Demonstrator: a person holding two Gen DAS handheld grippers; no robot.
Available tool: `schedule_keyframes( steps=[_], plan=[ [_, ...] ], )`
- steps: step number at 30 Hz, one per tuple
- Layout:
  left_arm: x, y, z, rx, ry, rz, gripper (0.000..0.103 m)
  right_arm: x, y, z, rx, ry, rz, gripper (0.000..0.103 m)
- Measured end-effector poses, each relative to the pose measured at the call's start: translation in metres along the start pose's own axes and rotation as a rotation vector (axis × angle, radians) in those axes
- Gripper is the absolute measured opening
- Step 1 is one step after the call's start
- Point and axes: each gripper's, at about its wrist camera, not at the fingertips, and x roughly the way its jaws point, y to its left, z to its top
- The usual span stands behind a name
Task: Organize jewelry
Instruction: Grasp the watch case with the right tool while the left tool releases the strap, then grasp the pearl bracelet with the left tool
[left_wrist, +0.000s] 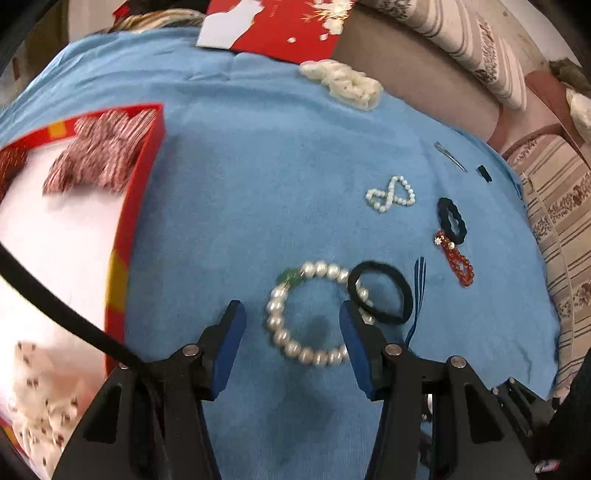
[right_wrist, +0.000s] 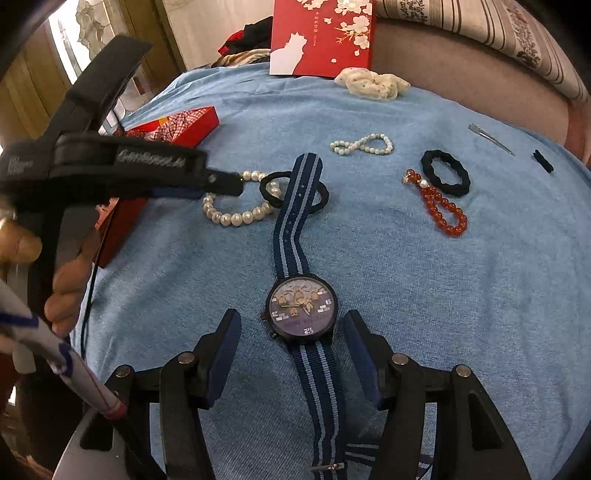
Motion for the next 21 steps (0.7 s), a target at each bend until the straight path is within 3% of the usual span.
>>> schedule_keyframes(
  steps=[1,2,3,4,5,6,12,21],
  plan=[
    [0.001,-0.002,0.001,0.006,0.001,-0.005,0.051,0.001,0.001,-0.001,-0.007,-0.007,-0.019,0.057],
    [0.002,-0.005,0.002,0.009,-0.001,-0.007,0.051,0.0,0.003,-0.001,-0.011,-0.011,-0.035,0.046],
    [0.004,-0.008,0.002,0.016,-0.002,-0.001,0.051,0.0,0.004,-0.001,-0.012,-0.017,-0.043,0.046],
    [0.006,-0.01,0.002,0.027,-0.007,0.009,0.042,-0.001,0.003,-0.002,-0.003,-0.02,-0.042,0.046],
    [0.007,-0.012,0.002,0.039,-0.007,0.021,0.019,-0.001,0.002,-0.002,0.006,-0.023,-0.039,0.046],
    [0.01,-0.015,0.002,0.051,0.004,0.03,0.009,-0.002,0.001,-0.001,0.018,-0.026,-0.033,0.046],
    [-0.013,-0.02,0.001,0.046,-0.035,-0.004,0.009,-0.018,-0.007,0.001,0.072,-0.061,-0.017,0.045],
    [-0.099,-0.021,0.003,0.059,-0.17,-0.03,0.009,-0.061,-0.014,0.012,0.12,-0.147,0.002,0.045]
  ],
)
